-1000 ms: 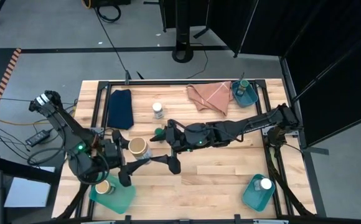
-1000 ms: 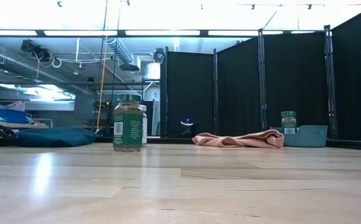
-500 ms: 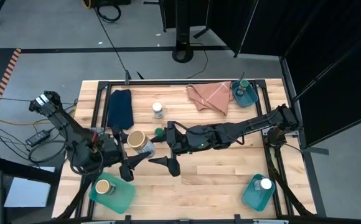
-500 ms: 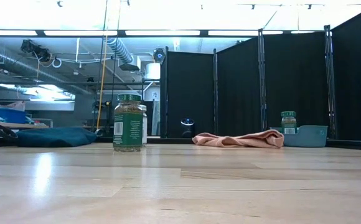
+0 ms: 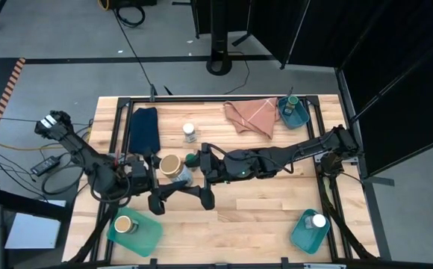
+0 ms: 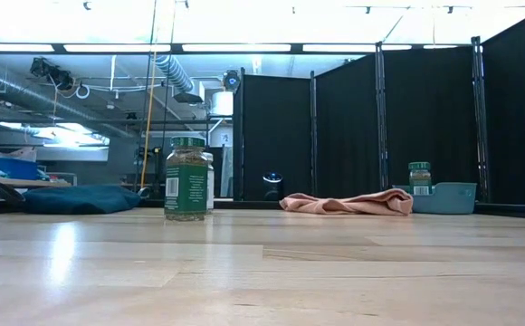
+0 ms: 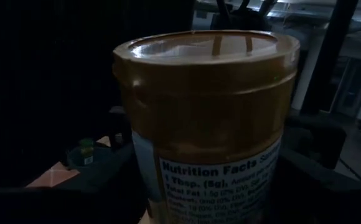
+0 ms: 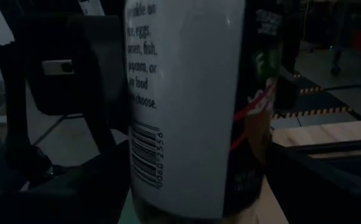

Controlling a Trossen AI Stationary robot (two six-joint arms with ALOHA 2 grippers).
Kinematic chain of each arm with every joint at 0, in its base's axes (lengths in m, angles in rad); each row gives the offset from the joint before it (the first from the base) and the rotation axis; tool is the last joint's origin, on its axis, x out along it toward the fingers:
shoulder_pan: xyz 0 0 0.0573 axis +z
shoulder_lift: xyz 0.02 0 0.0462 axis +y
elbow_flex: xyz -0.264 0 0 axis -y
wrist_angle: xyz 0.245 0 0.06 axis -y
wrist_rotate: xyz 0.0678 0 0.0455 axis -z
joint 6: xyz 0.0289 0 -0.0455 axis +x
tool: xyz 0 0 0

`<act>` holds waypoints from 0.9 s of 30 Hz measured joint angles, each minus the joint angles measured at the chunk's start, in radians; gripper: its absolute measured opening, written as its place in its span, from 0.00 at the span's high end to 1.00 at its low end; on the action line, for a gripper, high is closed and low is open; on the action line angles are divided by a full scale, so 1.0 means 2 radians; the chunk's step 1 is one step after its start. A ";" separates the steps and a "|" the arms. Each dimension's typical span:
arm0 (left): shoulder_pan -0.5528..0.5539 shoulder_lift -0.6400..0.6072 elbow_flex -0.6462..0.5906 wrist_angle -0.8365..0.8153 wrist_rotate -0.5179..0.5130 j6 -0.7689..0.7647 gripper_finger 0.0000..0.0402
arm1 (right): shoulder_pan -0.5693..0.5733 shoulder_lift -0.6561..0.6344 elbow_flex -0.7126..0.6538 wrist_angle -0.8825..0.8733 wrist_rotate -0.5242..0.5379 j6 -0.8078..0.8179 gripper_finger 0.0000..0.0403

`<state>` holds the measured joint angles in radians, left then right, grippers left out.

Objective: Sort spices by type
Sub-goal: Put the brown seasoning bottle into the green transparent bin

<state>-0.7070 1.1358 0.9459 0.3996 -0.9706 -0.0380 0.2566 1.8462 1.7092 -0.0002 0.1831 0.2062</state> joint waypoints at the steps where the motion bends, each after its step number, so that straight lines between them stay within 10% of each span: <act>1: 0.003 0.000 0.000 0.000 0.004 0.000 0.30 | -0.001 0.000 0.000 0.000 0.000 0.000 0.13; 9: 0.014 0.001 0.000 -0.008 0.009 -0.008 0.30 | -0.002 0.000 0.000 -0.005 0.012 0.001 0.29; 27: 0.015 0.001 0.000 -0.021 -0.055 -0.062 0.13 | -0.002 0.000 -0.001 -0.039 0.029 0.002 0.29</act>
<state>-0.6766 1.1370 0.9455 0.3572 -1.0811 -0.1627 0.2531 1.8458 1.7077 -0.0782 0.2413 0.2096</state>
